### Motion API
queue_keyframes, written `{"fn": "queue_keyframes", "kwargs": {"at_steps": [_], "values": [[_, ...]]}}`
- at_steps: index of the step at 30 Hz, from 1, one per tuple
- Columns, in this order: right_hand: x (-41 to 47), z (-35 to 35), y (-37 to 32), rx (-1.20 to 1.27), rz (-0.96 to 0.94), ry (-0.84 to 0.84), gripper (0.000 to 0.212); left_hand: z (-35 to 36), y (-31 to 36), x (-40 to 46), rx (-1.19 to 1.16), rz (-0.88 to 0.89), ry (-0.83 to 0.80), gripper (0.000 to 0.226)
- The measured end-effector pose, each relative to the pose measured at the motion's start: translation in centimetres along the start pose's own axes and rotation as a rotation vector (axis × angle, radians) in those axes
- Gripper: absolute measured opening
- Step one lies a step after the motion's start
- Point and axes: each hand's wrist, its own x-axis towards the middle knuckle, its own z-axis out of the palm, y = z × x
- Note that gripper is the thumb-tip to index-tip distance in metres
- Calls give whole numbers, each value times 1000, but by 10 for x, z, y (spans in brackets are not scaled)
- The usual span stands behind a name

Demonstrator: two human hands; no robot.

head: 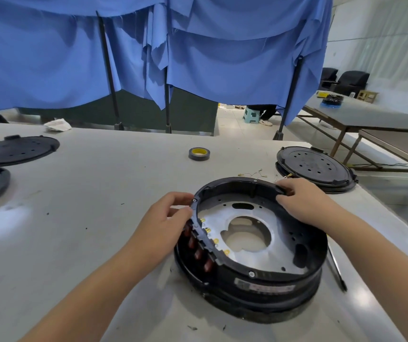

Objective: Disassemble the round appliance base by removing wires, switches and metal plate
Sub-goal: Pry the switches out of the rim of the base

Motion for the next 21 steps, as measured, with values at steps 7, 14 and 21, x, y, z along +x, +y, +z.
{"fn": "queue_keyframes", "kwargs": {"at_steps": [7,14,21], "values": [[-9,0,-4,-100,-147,180,33,5,-3,-2,26,3,69,18],[-27,6,-74,193,-319,-69,11,-2,-10,-4,-3,-24,45,7],[-20,29,-105,322,-205,-429,13,-8,-16,-7,-82,-97,-16,10]]}}
